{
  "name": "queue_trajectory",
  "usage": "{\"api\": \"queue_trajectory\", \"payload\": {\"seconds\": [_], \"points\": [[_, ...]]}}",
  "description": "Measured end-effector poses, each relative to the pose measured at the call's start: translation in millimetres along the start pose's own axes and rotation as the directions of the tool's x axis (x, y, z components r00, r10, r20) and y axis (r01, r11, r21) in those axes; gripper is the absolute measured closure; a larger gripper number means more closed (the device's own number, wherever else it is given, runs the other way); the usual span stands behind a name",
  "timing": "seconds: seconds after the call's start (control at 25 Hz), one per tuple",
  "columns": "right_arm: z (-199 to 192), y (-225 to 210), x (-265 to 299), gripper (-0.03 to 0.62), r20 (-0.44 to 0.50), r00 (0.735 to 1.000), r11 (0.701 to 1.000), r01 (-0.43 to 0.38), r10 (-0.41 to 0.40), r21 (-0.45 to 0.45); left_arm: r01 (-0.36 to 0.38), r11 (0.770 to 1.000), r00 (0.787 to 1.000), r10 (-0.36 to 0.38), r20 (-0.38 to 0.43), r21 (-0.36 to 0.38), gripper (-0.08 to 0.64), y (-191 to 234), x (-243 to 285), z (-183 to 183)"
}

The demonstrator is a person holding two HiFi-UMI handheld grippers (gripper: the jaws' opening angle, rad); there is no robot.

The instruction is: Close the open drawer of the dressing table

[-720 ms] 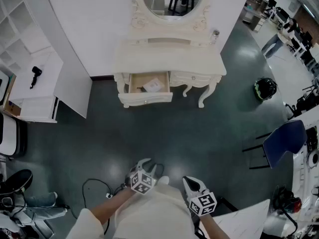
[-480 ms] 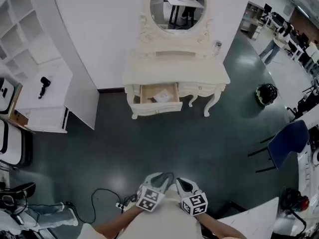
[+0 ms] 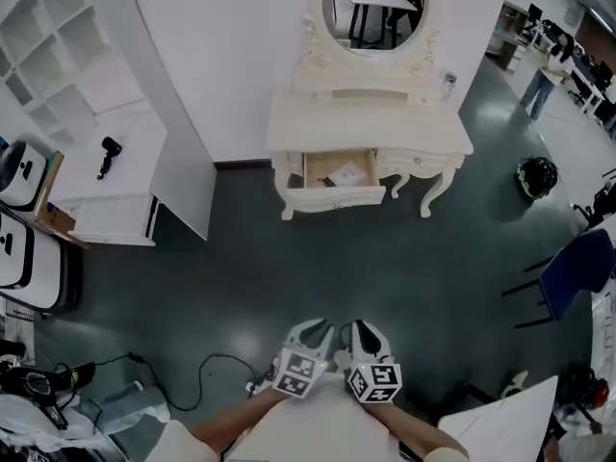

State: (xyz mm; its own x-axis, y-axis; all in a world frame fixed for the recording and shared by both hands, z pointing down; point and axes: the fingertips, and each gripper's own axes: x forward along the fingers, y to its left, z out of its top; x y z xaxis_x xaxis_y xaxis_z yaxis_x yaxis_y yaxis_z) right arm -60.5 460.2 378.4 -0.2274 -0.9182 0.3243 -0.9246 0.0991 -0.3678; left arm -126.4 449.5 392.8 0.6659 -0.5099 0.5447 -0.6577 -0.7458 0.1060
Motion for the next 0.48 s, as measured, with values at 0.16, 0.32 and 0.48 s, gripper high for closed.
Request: {"api": "queue_trajectory", "payload": {"seconds": [0.16,0.32,0.48], "points": [[-0.3,-29.5,-2.4,0.584,-0.044,0.999,1.000,0.009,-0.009,0.013,-0.046,0.998,0.999,0.045,-0.011,-0.035,0.535,-4.3,16.3,4.3],[6.6,-66.6,0.3,0.583,-0.112,0.994,0.997,0.006,0.003,0.076,-0.048,0.998,0.997,0.046,-0.067,-0.035,0.537,-22.2,42.5,15.8],[-7.2,-93.5,1.1,0.592,-0.234,0.972,1.000,-0.010,0.016,0.024,-0.061,0.998,0.992,0.057,-0.112,-0.031,0.537,-44.7,59.7,21.2]]}}
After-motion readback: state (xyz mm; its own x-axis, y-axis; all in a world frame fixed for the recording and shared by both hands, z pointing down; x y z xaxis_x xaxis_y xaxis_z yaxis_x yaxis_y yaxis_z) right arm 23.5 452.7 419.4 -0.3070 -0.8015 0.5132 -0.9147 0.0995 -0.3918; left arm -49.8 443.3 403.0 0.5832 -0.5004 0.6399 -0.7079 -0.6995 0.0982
